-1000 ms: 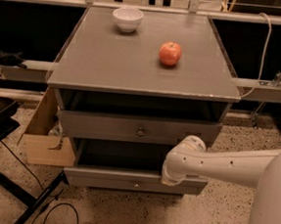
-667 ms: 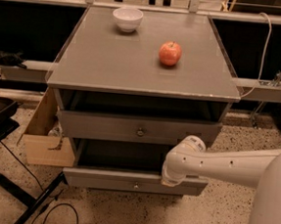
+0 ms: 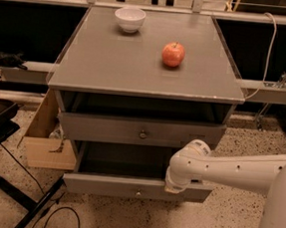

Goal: Open middle drawer

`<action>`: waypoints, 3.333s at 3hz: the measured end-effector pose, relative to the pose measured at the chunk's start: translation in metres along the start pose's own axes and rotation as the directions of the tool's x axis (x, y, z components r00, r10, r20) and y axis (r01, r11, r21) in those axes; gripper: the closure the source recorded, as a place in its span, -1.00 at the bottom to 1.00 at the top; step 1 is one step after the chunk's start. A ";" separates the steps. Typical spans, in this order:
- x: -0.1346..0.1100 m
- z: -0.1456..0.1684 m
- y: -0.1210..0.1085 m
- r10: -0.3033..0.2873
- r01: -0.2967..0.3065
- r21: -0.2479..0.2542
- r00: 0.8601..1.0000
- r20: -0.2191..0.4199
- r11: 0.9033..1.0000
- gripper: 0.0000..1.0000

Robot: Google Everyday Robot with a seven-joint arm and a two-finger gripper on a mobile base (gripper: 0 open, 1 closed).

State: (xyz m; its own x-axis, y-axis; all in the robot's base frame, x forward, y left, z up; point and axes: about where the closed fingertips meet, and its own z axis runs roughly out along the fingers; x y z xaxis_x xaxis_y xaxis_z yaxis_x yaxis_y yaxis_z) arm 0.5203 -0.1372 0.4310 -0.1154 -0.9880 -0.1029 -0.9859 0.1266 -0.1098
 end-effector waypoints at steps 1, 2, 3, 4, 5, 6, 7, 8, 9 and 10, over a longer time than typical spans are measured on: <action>0.001 -0.003 0.005 -0.002 0.001 -0.013 1.000 -0.002 1.000 0.90; 0.001 -0.003 0.005 -0.002 0.002 -0.013 1.000 -0.002 1.000 0.52; 0.001 -0.003 0.005 -0.002 0.002 -0.013 1.000 -0.002 1.000 0.05; 0.001 -0.003 0.005 -0.002 0.002 -0.013 1.000 -0.002 1.000 -0.57; 0.001 -0.003 0.005 -0.002 0.002 -0.013 1.000 -0.002 1.000 -1.00; 0.001 0.001 0.005 0.001 -0.001 -0.021 1.000 0.000 1.000 -0.94; 0.004 0.024 0.007 0.021 -0.020 -0.073 1.000 0.008 0.997 -0.49; 0.012 0.028 0.039 0.078 -0.075 -0.121 0.997 0.019 0.990 -0.03; 0.014 0.024 0.055 0.103 -0.099 -0.135 0.994 0.025 0.986 0.44; 0.014 0.023 0.055 0.103 -0.099 -0.135 0.994 0.025 0.986 0.91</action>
Offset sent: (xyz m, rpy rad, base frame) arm -0.0054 -0.0006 0.0015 -0.0004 0.0127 0.0027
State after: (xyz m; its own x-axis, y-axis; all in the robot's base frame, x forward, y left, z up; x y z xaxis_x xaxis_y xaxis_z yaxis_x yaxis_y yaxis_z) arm 0.4673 -0.1421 0.4012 -0.2135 -0.9671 -0.1385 -0.9769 0.2106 0.0352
